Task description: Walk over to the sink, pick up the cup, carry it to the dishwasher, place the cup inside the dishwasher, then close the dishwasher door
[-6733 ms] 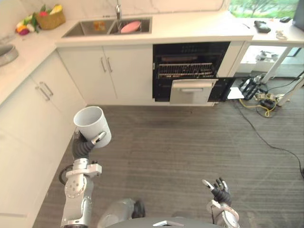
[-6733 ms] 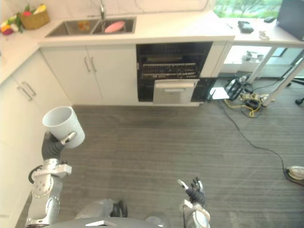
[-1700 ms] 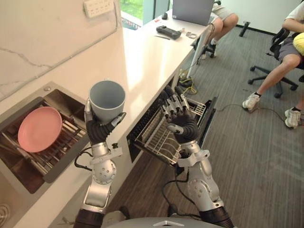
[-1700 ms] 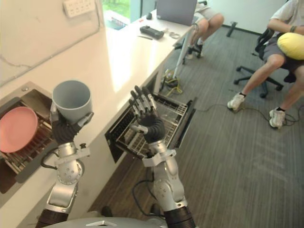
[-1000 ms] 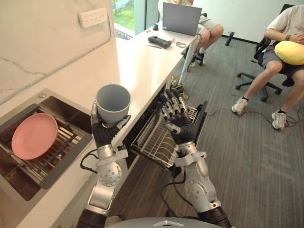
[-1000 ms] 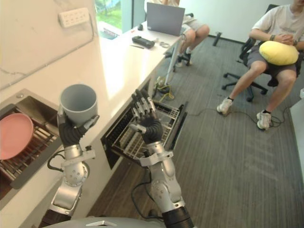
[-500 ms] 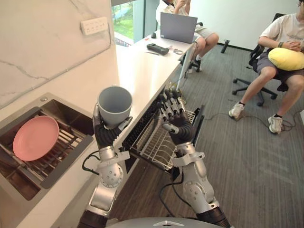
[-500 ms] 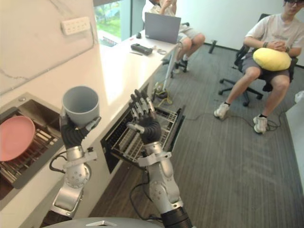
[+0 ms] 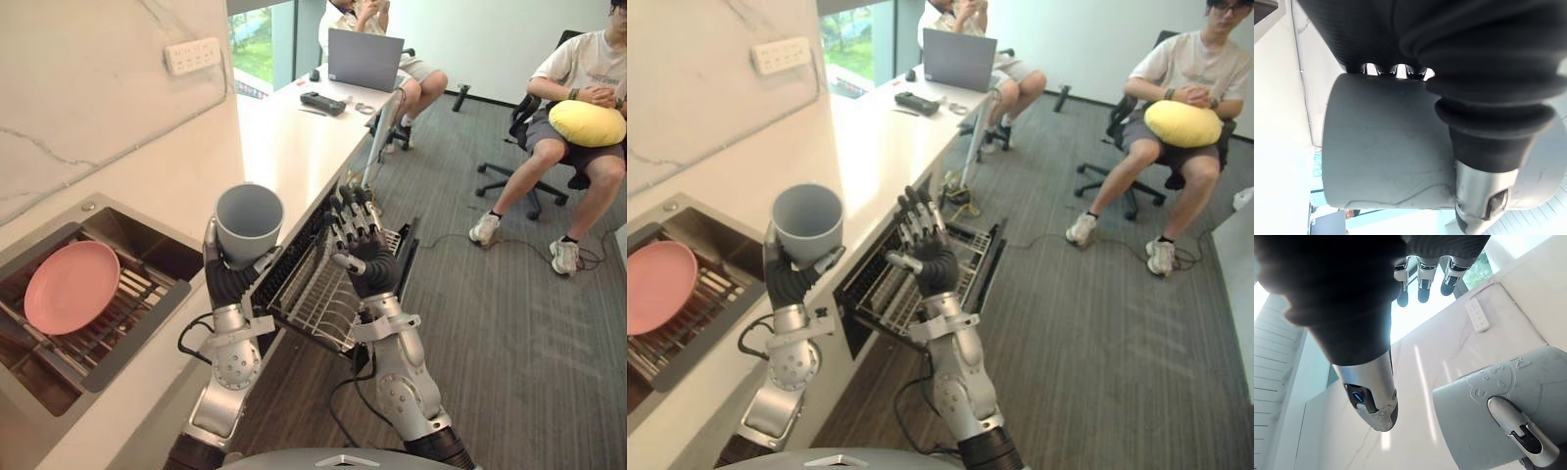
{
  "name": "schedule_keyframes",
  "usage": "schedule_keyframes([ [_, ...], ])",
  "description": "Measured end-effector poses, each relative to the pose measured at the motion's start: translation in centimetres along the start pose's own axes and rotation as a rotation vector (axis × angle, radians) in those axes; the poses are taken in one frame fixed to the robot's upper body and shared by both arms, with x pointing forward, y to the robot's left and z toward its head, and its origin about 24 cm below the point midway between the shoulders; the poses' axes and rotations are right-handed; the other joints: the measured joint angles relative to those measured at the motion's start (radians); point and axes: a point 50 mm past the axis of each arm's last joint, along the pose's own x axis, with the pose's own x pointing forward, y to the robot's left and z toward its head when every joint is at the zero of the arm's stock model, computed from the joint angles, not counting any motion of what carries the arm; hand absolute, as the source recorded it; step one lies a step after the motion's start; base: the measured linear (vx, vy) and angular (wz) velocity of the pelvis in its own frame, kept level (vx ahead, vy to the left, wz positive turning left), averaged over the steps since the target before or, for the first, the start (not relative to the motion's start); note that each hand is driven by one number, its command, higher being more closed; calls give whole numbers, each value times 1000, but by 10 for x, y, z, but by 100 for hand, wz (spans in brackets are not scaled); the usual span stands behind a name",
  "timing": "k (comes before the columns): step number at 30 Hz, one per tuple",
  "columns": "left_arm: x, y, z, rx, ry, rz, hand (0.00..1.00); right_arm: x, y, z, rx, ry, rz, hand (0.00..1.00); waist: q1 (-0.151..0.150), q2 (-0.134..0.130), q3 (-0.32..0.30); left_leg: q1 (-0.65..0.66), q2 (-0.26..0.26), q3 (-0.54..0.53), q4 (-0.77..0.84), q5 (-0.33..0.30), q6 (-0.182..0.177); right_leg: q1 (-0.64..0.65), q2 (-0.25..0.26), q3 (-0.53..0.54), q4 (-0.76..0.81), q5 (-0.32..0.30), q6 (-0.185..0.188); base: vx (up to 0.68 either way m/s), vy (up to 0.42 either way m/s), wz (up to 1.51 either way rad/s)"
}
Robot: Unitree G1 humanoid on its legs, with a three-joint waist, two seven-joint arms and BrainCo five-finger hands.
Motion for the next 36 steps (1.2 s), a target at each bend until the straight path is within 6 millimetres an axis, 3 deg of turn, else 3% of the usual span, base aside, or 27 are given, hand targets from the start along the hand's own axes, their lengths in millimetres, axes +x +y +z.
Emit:
schedule_keyframes([
  [17, 2, -7, 4, 12, -21, 57, 100, 15, 6, 6, -6, -42, 41, 0, 7, 4, -1, -36, -28, -79, -3, 26, 14, 10, -25, -90, 0, -5, 6, -41, -10, 15],
  [36, 12, -14, 16, 79, -151, 51, 100, 29, 29, -4, -16, 24, 176, 0, 12, 17, 3, -37, -33, -110, -15, 35, 16, 32, -36, -168, -9, -4, 7, -10, -8, 5],
])
